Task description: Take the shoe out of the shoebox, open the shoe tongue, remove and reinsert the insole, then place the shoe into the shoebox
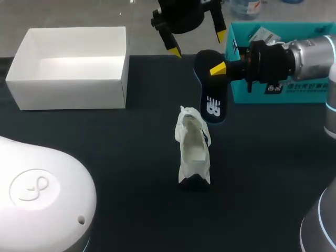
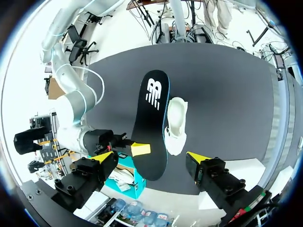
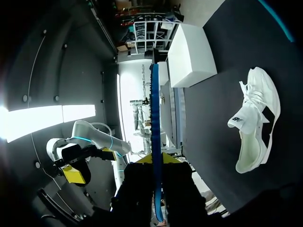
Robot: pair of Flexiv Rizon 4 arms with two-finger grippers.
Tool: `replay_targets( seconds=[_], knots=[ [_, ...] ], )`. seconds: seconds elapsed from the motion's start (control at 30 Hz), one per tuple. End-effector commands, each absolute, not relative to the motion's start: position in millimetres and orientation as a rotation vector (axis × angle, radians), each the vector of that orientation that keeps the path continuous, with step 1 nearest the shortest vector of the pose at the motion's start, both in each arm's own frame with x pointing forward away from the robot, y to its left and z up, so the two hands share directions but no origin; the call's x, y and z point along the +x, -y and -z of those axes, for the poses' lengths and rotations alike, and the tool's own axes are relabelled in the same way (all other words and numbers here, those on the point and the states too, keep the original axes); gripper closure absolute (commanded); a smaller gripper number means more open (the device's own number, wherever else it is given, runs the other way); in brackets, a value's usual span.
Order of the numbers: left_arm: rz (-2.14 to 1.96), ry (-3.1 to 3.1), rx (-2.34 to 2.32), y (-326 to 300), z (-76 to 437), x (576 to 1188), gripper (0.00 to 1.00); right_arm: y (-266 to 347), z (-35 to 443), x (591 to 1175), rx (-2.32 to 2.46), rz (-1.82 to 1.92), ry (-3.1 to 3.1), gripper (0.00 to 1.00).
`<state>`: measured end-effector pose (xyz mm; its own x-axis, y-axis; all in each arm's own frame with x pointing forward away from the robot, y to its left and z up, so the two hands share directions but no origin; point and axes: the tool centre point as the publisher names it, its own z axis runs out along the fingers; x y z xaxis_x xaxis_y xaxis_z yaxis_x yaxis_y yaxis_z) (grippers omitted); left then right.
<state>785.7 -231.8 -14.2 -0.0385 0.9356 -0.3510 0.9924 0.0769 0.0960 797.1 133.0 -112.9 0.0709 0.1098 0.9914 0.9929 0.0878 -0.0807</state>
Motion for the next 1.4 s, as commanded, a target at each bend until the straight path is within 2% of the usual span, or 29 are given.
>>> replay_targets(
  seconds=[0.03,1.4],
  knots=[
    [0.176,-2.081,1.971,242,14,784,0.0,-136,115,800,-1.247,1.031,1.274,1.0],
    [0.109,-2.043,2.145,252,29,782,0.0,-138,116,797,-1.236,1.034,1.269,1.0]
  ],
)
